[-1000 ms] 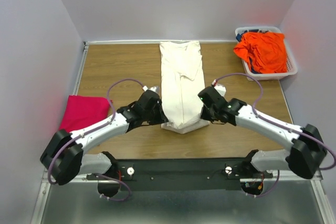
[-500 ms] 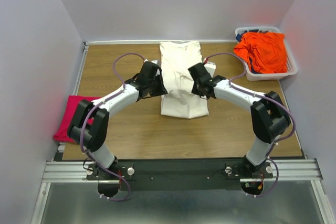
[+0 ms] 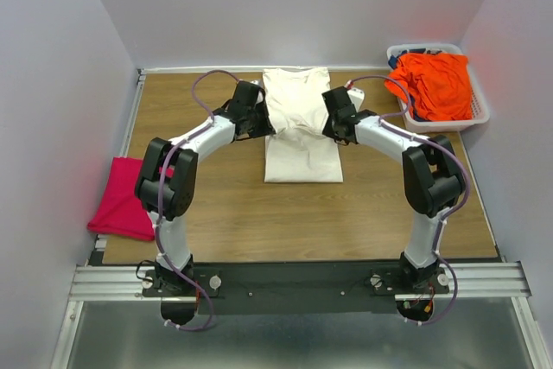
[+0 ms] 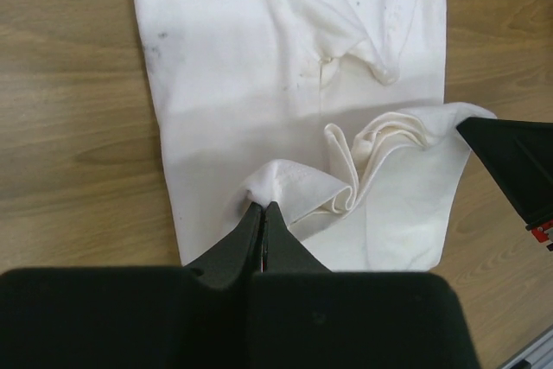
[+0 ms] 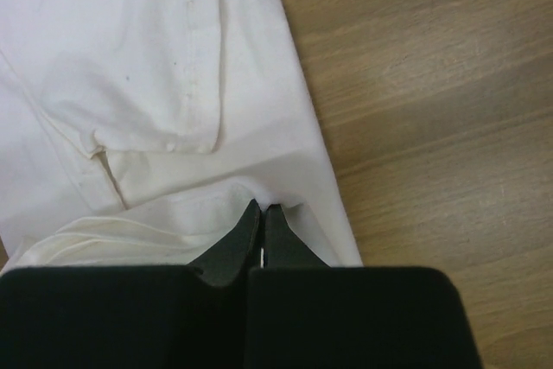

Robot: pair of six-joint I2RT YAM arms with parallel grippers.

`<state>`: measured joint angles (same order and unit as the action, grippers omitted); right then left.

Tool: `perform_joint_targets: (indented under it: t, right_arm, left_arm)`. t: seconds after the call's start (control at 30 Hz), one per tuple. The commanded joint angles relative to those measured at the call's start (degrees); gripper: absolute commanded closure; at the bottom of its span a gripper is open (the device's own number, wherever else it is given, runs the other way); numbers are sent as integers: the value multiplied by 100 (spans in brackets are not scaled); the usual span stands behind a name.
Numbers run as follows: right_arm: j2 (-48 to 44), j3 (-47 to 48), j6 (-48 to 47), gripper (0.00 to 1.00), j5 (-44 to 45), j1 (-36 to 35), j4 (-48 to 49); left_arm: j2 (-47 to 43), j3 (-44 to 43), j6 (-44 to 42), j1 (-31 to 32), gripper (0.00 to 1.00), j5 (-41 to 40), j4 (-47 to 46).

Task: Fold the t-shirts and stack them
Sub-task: Fold the tshirt

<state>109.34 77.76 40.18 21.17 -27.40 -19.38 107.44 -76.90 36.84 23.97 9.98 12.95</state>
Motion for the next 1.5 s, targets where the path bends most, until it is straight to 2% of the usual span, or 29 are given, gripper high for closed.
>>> perform_joint_targets:
  t: [0.0,0.53,0.6,0.63,0.7,0.73,0.8,0.83,0.93,0.97,1.0,1.13,1.17,1.27,1.47]
  right_arm:
    - [184,231,-142,100,-323,191,320]
    - [606,574,-248,98,-992,481,496]
    - [624,583,-213,95,-983,542,496]
    - [615,574,-169,90,-1044,595,496]
    - [589,565,-160,83,-1106,656,496]
    - [510,548,-160,74,-1106,692,496]
    - [422,565,-177,65,-1089,736,496]
    - [343,583,-221,58,-1054,779,496]
    - [176,565,-292,45,-1027,815,505]
    - [45,548,-353,44,-1079,815,496]
    - [-17,504,-371,44,-1175,815,496]
    - [-176,284,-511,55,-1379,561,558]
    - [-133,258,-564,56,-1344,386,558]
    - [43,275,-625,59,-1370,148,558]
    - [623,635,-783,60,-1616,129,549]
  left_arm:
    - [330,-377,-72,-59,100,180,85]
    - [752,-694,-80,-261,100,101,164]
    - [831,-834,-159,-296,93,171,129]
    - [849,-887,-194,-313,83,162,138]
    - [866,-993,-203,-357,73,127,208]
    - [832,-993,-221,-410,63,171,182]
    - [718,-967,-256,-454,54,127,147]
    - [674,-967,-308,-524,48,153,112]
    - [480,-976,-353,-603,46,101,103]
    - [428,-984,-370,-612,46,49,120]
    - [384,-984,-388,-604,46,13,137]
    - [164,-774,-362,-481,67,-118,225]
    - [137,-695,-353,-350,78,-206,260]
    - [181,-589,-309,-173,100,-207,278]
    - [576,-606,-265,99,100,-268,304]
